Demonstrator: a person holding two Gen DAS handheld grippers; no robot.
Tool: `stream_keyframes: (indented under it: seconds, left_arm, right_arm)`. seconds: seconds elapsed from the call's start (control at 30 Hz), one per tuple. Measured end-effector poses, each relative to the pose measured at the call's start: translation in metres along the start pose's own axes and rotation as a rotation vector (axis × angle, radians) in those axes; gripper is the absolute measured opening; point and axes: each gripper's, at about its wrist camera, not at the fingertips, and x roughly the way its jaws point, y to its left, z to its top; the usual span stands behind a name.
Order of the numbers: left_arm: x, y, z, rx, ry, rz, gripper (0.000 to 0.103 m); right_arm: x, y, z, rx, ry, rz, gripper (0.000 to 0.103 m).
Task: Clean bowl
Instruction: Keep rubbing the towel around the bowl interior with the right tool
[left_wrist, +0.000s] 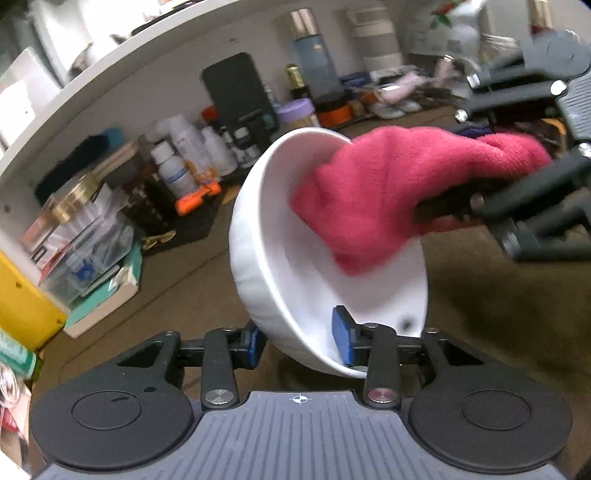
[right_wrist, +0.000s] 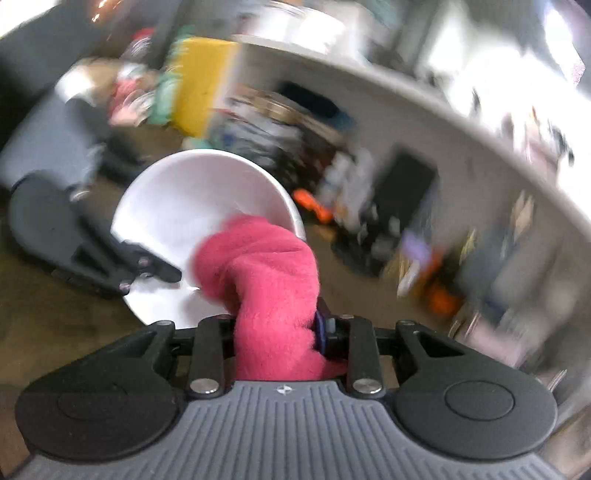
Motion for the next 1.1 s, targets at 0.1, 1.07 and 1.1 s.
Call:
stream_keyframes:
  seconds: [0.1, 1.07, 1.1]
  left_arm:
    - [-0.001, 0.006, 0.001, -0.143, -0.038, 0.006, 0.067]
    - [-0.019, -0.007, 0.001, 0.183, 0.029, -0.021, 0.03]
    - [-0.02, -0.005, 0.003, 0.206, 0.045, -0.038, 0.03]
  right_arm:
    - [0.007, -0.01, -0.006, 0.015, 0.011, -0.025, 0.03]
    - [-0.036, 0.076, -0.008, -0.56, -0.153, -0.029, 0.029]
    - [-0.038, 0.084, -0.014, -0.618, -0.147, -0.055, 0.029]
